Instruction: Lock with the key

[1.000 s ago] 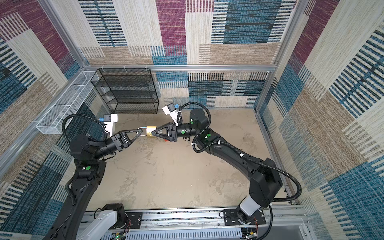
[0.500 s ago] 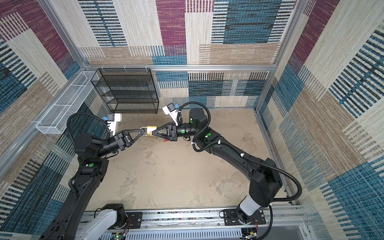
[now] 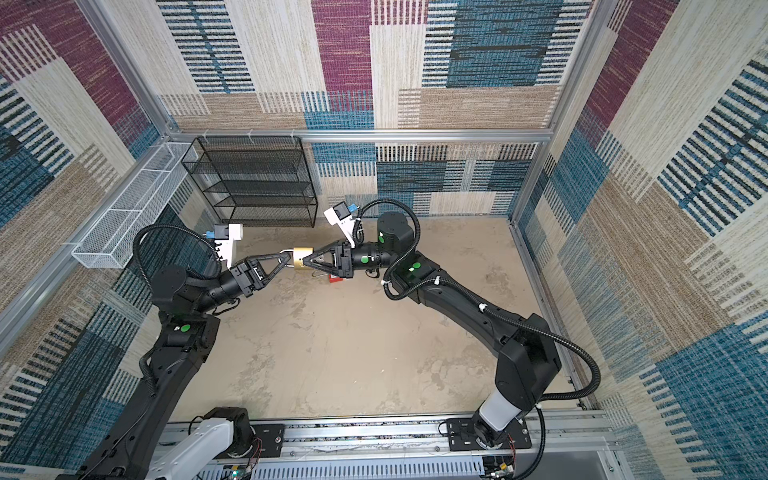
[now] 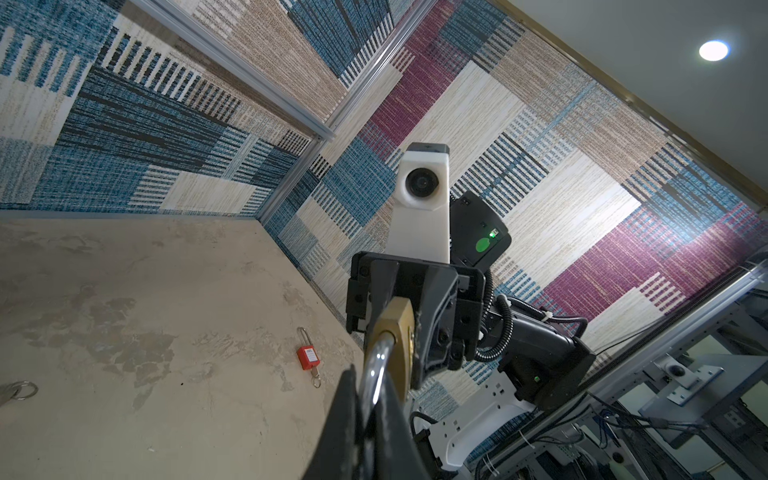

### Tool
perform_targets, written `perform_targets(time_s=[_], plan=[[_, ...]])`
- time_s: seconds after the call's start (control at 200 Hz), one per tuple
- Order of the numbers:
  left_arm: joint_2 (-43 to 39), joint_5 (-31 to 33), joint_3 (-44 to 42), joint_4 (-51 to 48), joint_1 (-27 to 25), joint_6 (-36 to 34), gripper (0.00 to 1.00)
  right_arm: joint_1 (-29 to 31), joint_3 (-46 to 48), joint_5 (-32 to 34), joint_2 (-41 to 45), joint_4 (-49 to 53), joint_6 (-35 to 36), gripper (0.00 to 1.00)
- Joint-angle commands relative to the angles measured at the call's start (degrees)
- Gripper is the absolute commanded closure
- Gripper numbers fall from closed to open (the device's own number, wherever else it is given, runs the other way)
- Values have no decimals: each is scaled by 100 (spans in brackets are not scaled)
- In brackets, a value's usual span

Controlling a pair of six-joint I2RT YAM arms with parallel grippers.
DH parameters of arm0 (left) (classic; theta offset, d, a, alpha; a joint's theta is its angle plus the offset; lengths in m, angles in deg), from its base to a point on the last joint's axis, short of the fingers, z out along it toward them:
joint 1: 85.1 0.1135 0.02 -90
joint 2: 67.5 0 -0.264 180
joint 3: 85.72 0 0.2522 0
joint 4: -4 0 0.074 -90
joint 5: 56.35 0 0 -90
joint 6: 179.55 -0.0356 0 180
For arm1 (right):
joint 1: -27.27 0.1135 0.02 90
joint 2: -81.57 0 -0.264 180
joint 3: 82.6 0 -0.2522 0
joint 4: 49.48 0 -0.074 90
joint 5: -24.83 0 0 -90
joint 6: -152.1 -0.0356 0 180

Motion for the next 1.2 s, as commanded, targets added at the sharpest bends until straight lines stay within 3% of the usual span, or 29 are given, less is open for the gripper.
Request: perform_targets(time_s=[0.0,0.22,0.456,0.586,0.706,0.816,1.062,1.197], plan=[[167,-1235,145,-112,-148,100,100,167,-98,-412,-3,-505,69,100],[56,-1251,-19,108,-145,349,100,-96,-207,-665,69,42,494,100],[0,-1110,-16,-4,-147,233,100,-111,-135,-663,135,-60,451,100],[93,-1164,8,6,-184,236,100,-56,-4,-659,66,-541,57,100],[207,-1170,17,651,-207,730,100,44,-95,-680,-3,-264,231,100],[199,-1188,31,676,-247,761,100,47,-93,-640,17,-263,266,100],[120,-1065,-267,671,-418,609,100,47,-154,-669,-88,-560,36,100],[-38,-1102,-169,-146,-395,70,100,-94,-154,-661,34,-373,164,100]])
